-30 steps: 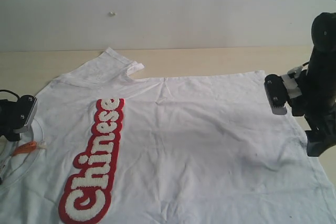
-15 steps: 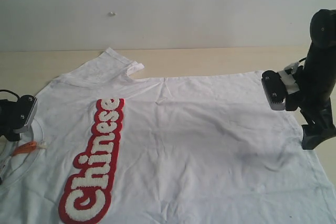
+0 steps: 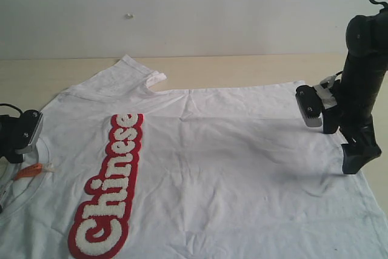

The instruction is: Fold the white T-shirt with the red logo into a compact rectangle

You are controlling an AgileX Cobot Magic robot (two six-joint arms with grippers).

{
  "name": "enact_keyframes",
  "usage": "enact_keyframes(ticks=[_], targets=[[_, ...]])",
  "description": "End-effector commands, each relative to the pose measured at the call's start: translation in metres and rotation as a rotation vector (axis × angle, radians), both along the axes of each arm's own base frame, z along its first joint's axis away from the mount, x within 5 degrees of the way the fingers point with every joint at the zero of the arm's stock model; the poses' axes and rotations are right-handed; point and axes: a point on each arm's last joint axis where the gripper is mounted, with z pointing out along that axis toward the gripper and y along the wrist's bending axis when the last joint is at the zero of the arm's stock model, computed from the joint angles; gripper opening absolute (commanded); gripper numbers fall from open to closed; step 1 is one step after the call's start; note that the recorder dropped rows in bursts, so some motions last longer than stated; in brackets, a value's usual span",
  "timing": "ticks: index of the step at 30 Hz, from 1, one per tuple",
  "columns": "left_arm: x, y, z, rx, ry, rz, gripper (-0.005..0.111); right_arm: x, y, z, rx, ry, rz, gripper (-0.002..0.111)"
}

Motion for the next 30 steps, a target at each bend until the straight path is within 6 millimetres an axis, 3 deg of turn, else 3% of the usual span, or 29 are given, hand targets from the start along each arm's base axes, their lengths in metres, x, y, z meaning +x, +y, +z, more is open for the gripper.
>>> enact_keyframes(ticks=[1, 5, 10, 22, 30], targets=[[0.003, 0.000, -0.008, -0.003, -0.017, 0.005, 0.105, 0.002, -0.004, 0.008, -0.025, 0.028, 0.024, 0.105], [0.003, 0.000, -0.008, -0.003, -0.017, 0.005, 0.105, 0.001, -0.007, 0.017, -0.035, 0.017, 0.022, 0.105], [0.003, 0.000, -0.008, -0.003, -0.017, 0.005, 0.105, 0.000, -0.013, 0.015, 0.002, 0.020, -0.003, 0.105], [0.003, 0.000, -0.008, -0.003, -0.017, 0.005, 0.105, 0.002, -0.011, -0.008, 0.022, 0.055, -0.006, 0.105], [0.003, 0.000, -0.008, -0.003, -0.017, 0.005, 0.105, -0.001, -0.012, -0.026, 0.003, -0.047, -0.015, 0.105]])
